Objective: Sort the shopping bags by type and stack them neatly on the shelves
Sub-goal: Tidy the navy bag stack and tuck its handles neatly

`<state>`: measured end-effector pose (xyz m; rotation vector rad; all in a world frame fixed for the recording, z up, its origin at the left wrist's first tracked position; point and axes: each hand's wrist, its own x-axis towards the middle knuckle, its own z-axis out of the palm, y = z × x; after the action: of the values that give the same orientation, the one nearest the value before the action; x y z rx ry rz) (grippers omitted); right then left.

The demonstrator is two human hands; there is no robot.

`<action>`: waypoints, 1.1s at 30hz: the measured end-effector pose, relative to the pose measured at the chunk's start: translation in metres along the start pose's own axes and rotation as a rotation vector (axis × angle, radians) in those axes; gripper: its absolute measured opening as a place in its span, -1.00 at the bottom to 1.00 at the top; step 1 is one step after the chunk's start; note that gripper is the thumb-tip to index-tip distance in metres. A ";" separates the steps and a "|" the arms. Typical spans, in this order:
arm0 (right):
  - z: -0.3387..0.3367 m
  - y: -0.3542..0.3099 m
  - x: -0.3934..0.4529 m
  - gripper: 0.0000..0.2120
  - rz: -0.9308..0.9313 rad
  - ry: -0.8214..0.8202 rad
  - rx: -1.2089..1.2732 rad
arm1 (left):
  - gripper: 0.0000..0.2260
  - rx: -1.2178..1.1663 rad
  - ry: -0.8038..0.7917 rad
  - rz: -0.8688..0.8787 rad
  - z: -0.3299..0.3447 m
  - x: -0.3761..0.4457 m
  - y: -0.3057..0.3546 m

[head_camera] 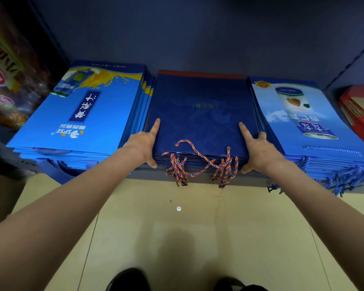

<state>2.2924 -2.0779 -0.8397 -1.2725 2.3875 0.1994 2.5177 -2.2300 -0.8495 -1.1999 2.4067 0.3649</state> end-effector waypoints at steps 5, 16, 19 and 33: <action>0.004 0.000 -0.005 0.17 0.006 0.039 0.011 | 0.15 0.032 -0.030 -0.026 0.001 0.000 0.005; 0.000 -0.003 -0.037 -0.51 -0.418 0.258 0.068 | -0.35 -0.124 0.159 0.115 -0.022 -0.022 0.001; 0.015 -0.013 -0.029 -0.59 -0.509 0.309 0.026 | -0.46 -0.219 0.188 0.252 -0.011 -0.021 0.004; -0.025 -0.012 -0.002 -0.81 -0.055 0.519 0.764 | -0.64 -0.101 0.142 0.331 -0.017 -0.013 -0.016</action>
<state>2.2958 -2.0911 -0.8158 -1.0729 2.4104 -1.0742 2.5334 -2.2379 -0.8288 -0.8903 2.7454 0.5223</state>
